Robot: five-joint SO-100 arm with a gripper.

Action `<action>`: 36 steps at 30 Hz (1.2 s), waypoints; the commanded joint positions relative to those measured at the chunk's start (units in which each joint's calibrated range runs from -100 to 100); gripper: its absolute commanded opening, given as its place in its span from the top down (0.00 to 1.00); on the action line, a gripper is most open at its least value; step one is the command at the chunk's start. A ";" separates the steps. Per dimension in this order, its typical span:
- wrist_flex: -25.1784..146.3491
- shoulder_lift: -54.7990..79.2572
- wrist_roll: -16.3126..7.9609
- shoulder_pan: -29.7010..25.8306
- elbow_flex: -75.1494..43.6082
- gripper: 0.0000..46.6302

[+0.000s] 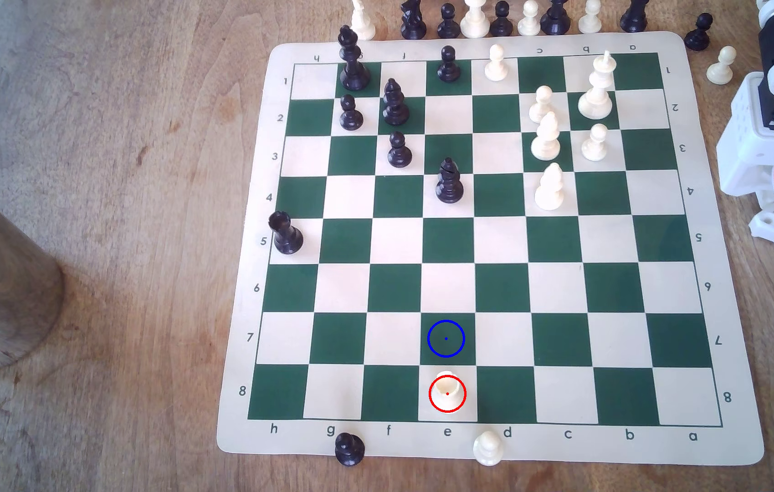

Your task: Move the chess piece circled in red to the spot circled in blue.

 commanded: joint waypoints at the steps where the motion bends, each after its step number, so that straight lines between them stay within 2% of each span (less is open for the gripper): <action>1: -0.62 0.22 0.15 -7.20 1.17 1.00; 6: 8.72 0.22 0.15 -11.19 0.27 1.00; 11: 43.28 0.14 0.05 -12.75 -7.26 1.00; 15: 52.62 0.22 0.15 -12.68 -6.17 1.00; 20: 90.54 0.22 0.15 -10.02 -12.61 1.00; 28: 115.02 0.56 0.15 -6.34 -18.23 1.00; 30: 123.21 1.67 0.63 -6.81 -20.13 1.00; 32: 127.72 4.13 2.20 -7.59 -21.40 1.00; 36: 134.76 14.14 2.93 -12.29 -27.93 1.00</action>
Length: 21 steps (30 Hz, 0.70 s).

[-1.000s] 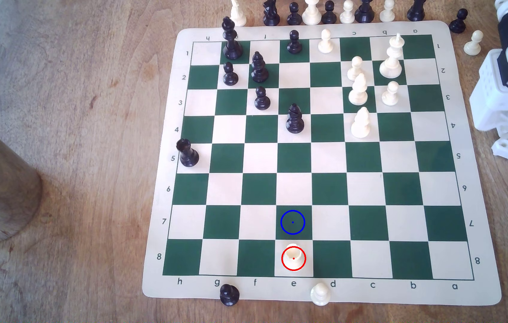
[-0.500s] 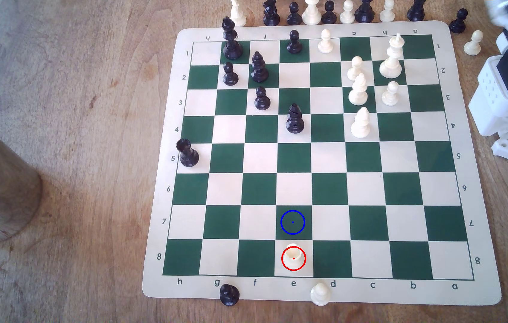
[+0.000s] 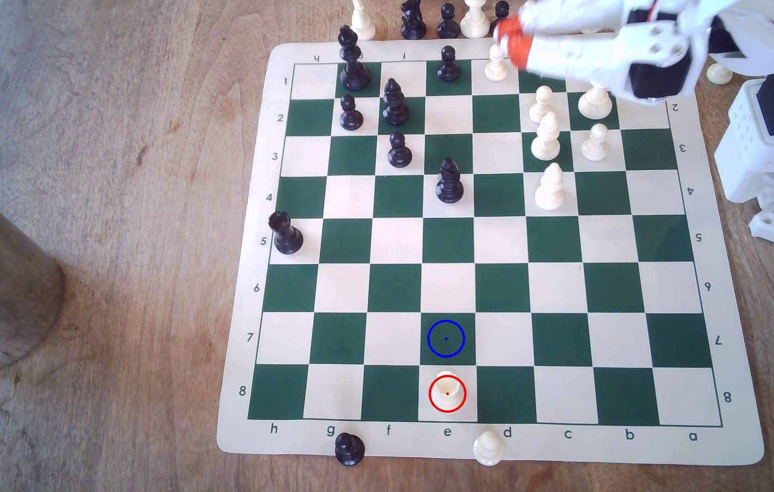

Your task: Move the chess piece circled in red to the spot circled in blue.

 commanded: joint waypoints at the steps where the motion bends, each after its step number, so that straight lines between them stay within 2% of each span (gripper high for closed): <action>1: 8.61 12.44 0.93 -6.69 -14.20 0.99; 4: 14.01 18.38 0.20 -10.75 -20.10 0.96; 6: 16.47 22.71 -1.32 -14.27 -23.27 0.91; 8: 16.63 25.26 -2.44 -15.99 -24.72 0.90; 9: 16.80 26.79 -3.27 -16.78 -25.72 0.90; 10: 17.29 30.10 -5.18 -18.10 -28.62 0.90; 15: 18.19 37.65 -9.72 -21.31 -35.42 0.90; 18: 17.29 40.03 -12.41 -22.56 -36.32 0.90; 19: 15.98 41.47 -14.11 -22.95 -36.32 0.89; 21: 14.75 43.00 -15.43 -23.11 -36.23 0.88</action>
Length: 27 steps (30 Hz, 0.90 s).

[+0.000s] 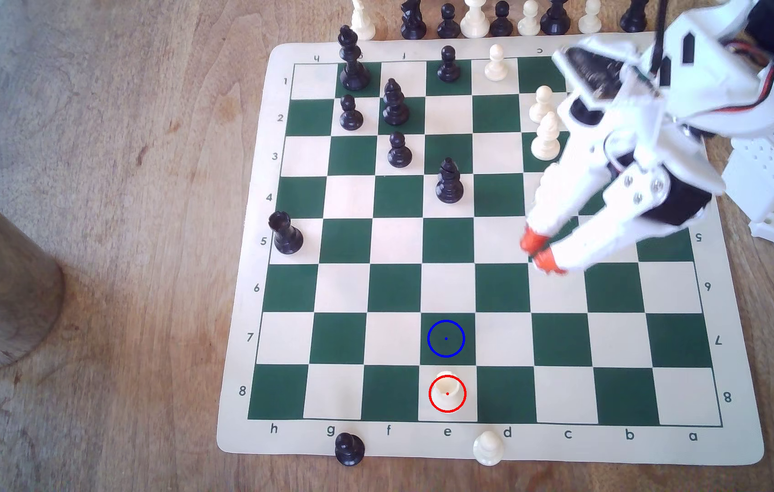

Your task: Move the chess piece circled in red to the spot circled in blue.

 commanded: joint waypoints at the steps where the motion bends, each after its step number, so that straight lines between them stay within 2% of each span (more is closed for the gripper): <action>1: -3.51 2.70 -3.81 -0.77 -5.51 0.87; 3: -4.66 4.49 -5.08 -0.92 -5.51 0.84; 5: -5.15 5.34 -5.08 -1.08 -5.32 0.83; 10: -7.28 7.20 -1.66 -1.55 -2.60 0.82; 16: -14.40 13.82 0.24 -2.96 -2.06 0.85; 23: -19.48 18.41 0.49 -3.43 0.12 0.85; 27: -22.43 24.01 0.20 -3.03 -0.25 0.81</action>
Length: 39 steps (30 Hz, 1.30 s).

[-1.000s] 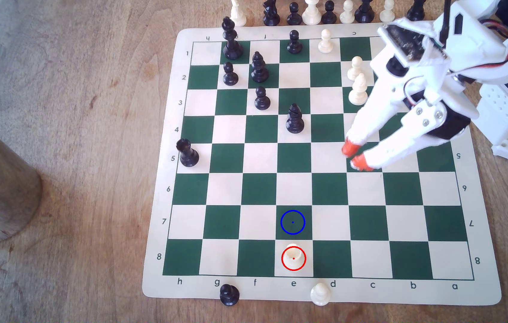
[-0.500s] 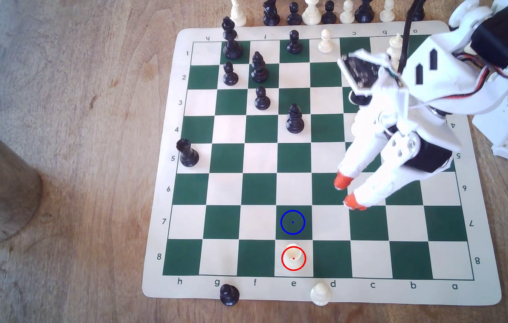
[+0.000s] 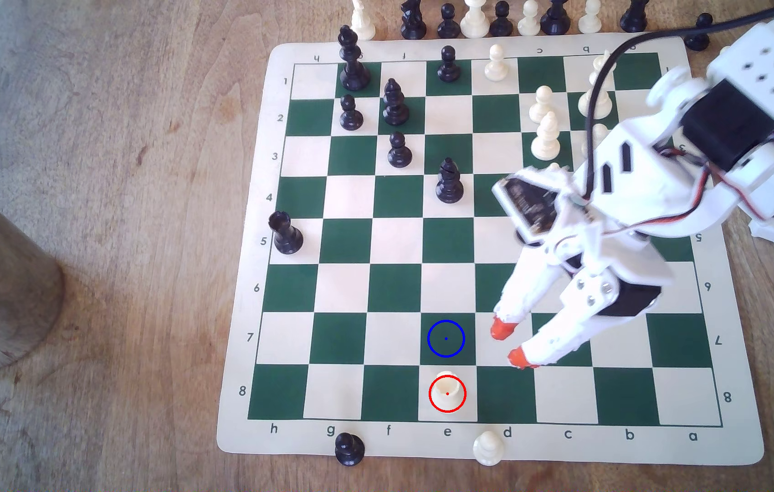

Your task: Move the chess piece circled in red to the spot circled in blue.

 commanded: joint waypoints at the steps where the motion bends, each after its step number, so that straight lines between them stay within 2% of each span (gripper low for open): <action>1: -3.40 3.83 -0.15 0.51 -1.96 0.80; 2: -5.69 4.59 -1.12 0.82 -1.51 0.78; 11: -5.69 9.94 -1.22 1.92 -4.41 0.68; 12: -5.69 10.28 -1.07 2.00 -4.77 0.61; 13: -5.78 10.62 -1.17 2.07 -4.96 0.48; 15: -6.43 11.55 -1.03 2.47 -5.50 0.47; 18: -6.43 12.83 -0.63 2.62 -6.41 0.28; 19: -6.43 13.76 -0.44 2.70 -7.13 0.26; 23: -6.51 16.05 -0.24 3.17 -9.40 0.28; 31: -7.00 21.15 -0.10 3.72 -15.56 0.44; 39: -7.09 24.71 -0.20 3.33 -18.83 0.53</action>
